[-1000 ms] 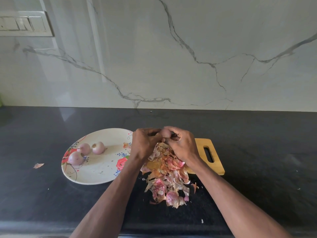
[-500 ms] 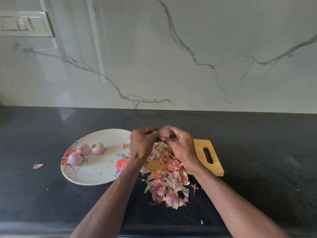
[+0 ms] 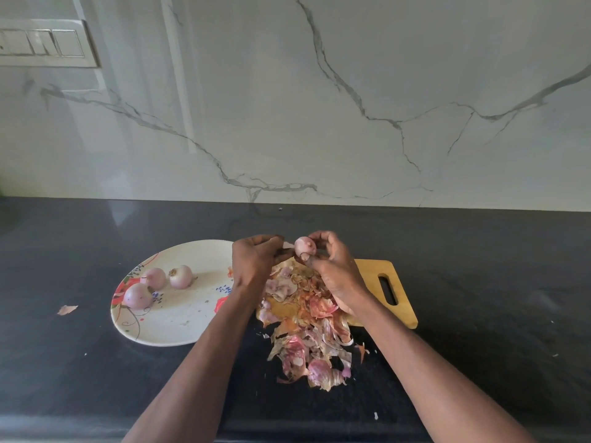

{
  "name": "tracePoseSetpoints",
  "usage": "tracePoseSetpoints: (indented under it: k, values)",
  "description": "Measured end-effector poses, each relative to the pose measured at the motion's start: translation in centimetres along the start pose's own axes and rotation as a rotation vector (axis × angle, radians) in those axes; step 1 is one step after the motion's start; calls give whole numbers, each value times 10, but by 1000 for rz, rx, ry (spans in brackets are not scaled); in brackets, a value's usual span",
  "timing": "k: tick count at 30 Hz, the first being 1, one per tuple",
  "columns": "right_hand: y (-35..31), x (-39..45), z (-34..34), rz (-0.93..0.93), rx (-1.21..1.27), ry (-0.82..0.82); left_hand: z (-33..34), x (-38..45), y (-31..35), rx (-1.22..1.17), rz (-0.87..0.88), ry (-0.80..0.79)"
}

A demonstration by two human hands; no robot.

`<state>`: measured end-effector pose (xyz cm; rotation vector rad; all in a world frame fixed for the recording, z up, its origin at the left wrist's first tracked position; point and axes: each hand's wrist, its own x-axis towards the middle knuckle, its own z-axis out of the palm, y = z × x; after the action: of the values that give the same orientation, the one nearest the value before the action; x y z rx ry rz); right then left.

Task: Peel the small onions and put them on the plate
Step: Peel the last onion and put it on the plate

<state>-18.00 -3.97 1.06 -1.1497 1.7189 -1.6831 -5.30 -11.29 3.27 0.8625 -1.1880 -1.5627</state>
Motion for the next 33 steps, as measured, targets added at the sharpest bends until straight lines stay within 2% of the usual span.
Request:
tracePoseSetpoints:
  k: [7,12,14,16,20,21,26,33]
  values:
    - [-3,-1,0,28,80,-87,0,2,2,-276,-147,50]
    - [-11,-3,-9,85,413,-142,-9,13,1,-441,-220,119]
    - [-12,-2,-15,97,501,-159,-15,17,0,-318,-199,146]
    - [-11,-2,-16,112,526,-177,-15,17,-3,-98,-129,121]
    - [-12,-1,-15,114,505,-156,-15,14,-12,548,153,-15]
    - [-13,-1,-15,111,480,-141,-14,9,-9,604,209,-54]
    - [-8,1,-18,27,209,-33,-12,2,2,466,362,-205]
    - [-9,-3,-17,-176,-162,-35,-10,0,-7,670,596,-308]
